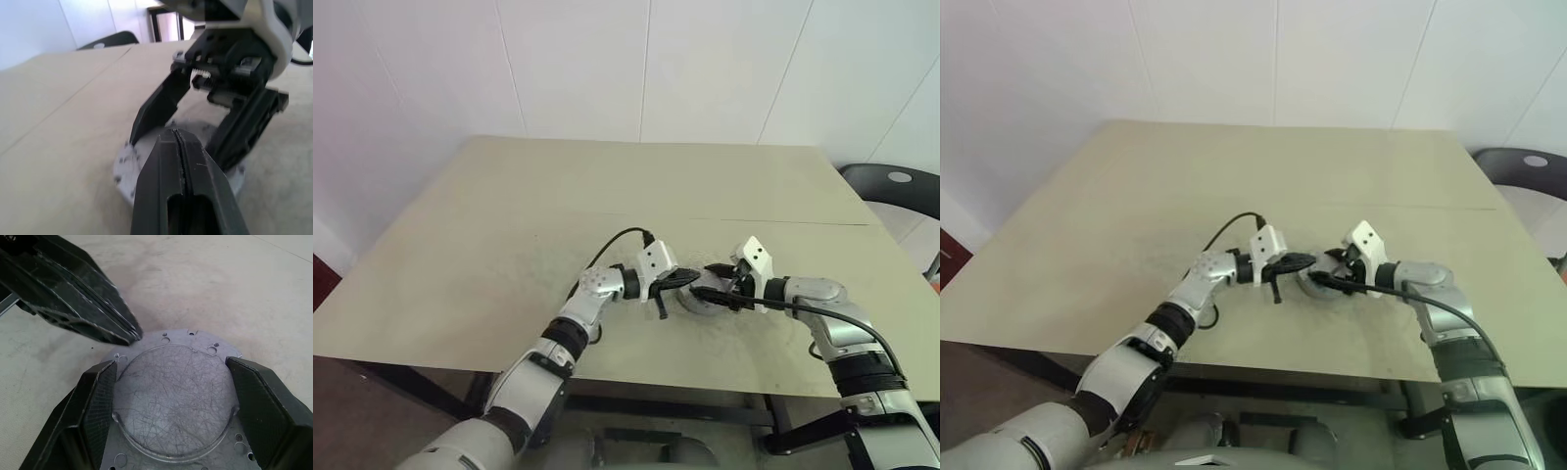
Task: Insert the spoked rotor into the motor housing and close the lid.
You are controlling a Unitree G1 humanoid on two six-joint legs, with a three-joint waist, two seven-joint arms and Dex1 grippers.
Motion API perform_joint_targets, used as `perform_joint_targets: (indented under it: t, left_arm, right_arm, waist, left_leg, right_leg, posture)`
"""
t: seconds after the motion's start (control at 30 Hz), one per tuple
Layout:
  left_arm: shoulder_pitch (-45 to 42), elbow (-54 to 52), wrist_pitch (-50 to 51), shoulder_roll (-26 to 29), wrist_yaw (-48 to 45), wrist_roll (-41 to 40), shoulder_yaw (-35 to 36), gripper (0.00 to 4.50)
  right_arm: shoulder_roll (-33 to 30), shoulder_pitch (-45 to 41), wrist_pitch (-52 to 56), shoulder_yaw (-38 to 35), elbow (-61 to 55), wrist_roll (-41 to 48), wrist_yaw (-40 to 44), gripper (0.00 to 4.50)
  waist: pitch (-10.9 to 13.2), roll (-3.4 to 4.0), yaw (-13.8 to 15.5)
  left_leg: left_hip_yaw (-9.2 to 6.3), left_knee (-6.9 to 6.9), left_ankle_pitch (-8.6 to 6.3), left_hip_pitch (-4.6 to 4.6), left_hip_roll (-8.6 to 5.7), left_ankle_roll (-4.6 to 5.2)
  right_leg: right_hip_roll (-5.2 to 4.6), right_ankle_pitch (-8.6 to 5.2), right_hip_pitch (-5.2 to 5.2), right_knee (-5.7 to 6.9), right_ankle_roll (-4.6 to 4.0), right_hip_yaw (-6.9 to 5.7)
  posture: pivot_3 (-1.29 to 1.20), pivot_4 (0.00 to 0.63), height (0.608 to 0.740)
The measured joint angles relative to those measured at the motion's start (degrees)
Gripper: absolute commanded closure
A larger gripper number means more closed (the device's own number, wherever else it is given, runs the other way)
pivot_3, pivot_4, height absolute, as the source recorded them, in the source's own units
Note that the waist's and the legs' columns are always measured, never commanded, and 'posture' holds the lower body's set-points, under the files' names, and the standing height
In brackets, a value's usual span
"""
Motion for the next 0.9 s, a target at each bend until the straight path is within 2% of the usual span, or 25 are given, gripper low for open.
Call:
perform_joint_targets:
  t: [0.27,0.63,0.7,0.77,0.9]
  left_arm:
    - [-3.80,7.15,-1.76,0.21,2.79,6.90,-1.76,4.50]
    - [-4.00,7.19,-0.38,-0.44,1.08,7.91,-0.45,4.50]
    - [-3.96,7.08,-0.34,-0.43,1.07,7.94,-0.32,4.50]
    - [-3.91,7.03,-0.42,-0.41,1.07,7.99,-0.19,4.50]
    - [-3.78,6.77,-0.48,-0.52,1.10,7.99,0.08,4.50]
  right_arm:
    - [0.27,0.15,0.36,-0.03,-0.44,-0.01,-0.50,1.30]
    - [1.34,1.64,3.50,-1.96,-3.23,0.79,-1.39,1.30]
    - [1.68,1.65,4.49,-2.50,-3.51,0.86,-1.77,0.56]
    - [2.31,1.65,5.31,-3.09,-3.66,1.26,-2.36,0.03]
    - [2.57,1.65,7.35,-3.61,-4.36,2.12,-2.50,0.03]
  waist:
    - [-0.01,-0.04,0.05]
    - [-0.07,-0.17,0.11]
    - [-0.07,-0.18,0.10]
    - [-0.07,-0.19,0.09]
    - [-0.07,-0.21,0.12]
  left_leg:
    - [-0.10,0.03,0.00,0.01,0.01,0.00]
    - [-0.11,-0.01,-0.01,-0.03,0.01,-0.01]
    - [-0.12,-0.02,-0.01,-0.04,0.01,-0.01]
    - [-0.12,-0.01,-0.01,-0.04,0.01,-0.01]
    - [-0.12,0.06,-0.01,-0.10,0.00,-0.01]
  right_leg:
    - [-0.11,0.13,0.01,0.01,0.23,-0.27]
    - [-0.16,0.14,-0.01,-0.07,0.26,-0.32]
    - [-0.16,0.15,-0.01,-0.08,0.27,-0.33]
    - [-0.16,0.15,0.00,-0.08,0.27,-0.33]
    - [-0.18,0.13,0.00,-0.14,0.23,-0.33]
  posture:
    - [0.00,0.000,0.740]
    - [0.00,0.000,0.740]
    - [0.00,0.000,0.740]
    - [0.00,0.000,0.740]
    - [0.00,0.000,0.740]
